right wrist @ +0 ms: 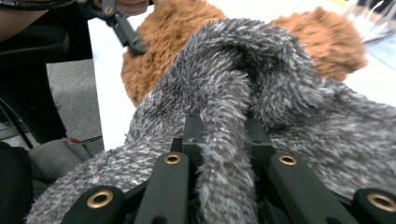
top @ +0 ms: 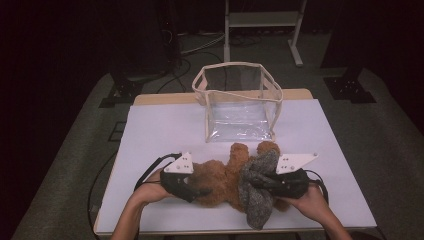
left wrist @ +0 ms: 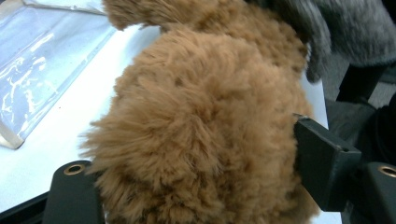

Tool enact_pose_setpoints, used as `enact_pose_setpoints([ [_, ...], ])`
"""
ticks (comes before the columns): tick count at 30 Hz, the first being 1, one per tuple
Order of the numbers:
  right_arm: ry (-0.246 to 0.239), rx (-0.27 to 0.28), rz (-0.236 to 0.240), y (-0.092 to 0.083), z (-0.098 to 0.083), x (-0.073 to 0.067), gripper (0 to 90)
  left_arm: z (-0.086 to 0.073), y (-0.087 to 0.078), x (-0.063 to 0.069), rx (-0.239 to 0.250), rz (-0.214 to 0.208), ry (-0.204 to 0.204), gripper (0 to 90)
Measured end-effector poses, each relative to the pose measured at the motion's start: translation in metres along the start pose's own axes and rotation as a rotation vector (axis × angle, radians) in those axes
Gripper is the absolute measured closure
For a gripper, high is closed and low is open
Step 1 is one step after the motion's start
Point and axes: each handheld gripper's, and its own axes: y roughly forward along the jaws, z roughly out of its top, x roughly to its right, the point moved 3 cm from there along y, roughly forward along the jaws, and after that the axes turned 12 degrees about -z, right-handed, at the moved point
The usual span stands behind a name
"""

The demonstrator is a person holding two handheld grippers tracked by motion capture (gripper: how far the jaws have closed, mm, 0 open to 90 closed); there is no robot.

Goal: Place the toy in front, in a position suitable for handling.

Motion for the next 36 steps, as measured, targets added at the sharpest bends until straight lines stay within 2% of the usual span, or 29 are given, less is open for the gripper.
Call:
enact_pose_setpoints([
  [6, 0.027, 0.008, -0.067, -0.016, -0.002, 0.017, 75.2, -0.001, 0.000, 0.000, -0.005, 0.001, 0.006, 25.0],
  [11, 0.076, 0.000, -0.156, -0.028, -0.011, 0.040, 75.0, -0.001, 0.002, 0.000, -0.012, 0.003, 0.019, 21.8],
  [13, 0.099, 0.011, -0.154, -0.030, -0.012, 0.043, 75.0, -0.001, 0.002, 0.000, -0.018, 0.006, 0.024, 20.6],
  [16, 0.096, 0.026, -0.122, -0.025, -0.006, 0.034, 75.0, -0.001, 0.003, 0.000, -0.017, 0.008, 0.027, 20.3],
  [20, 0.032, 0.018, -0.055, -0.004, 0.010, 0.010, 74.9, -0.001, 0.004, 0.000, -0.014, 0.013, 0.024, 20.3],
  [23, -0.021, 0.004, -0.042, 0.009, 0.019, 0.000, 74.4, -0.002, 0.004, 0.000, -0.017, 0.016, 0.026, 20.3],
  [26, -0.027, -0.011, -0.059, 0.010, 0.022, 0.008, 74.5, -0.002, 0.005, 0.000, -0.016, 0.019, 0.027, 20.3],
  [28, -0.018, -0.018, -0.104, 0.007, 0.020, 0.022, 74.5, -0.002, 0.005, 0.000, -0.016, 0.019, 0.027, 20.3],
  [32, 0.039, -0.043, -0.151, 0.005, 0.018, 0.050, 74.4, -0.001, 0.005, 0.001, -0.024, 0.022, 0.029, 20.3],
  [34, 0.058, -0.043, -0.126, 0.009, 0.019, 0.051, 74.4, -0.001, 0.006, 0.001, -0.027, 0.024, 0.032, 20.3],
  [36, 0.044, -0.039, -0.101, 0.014, 0.021, 0.043, 74.3, 0.000, 0.006, 0.001, -0.034, 0.025, 0.044, 20.3],
])
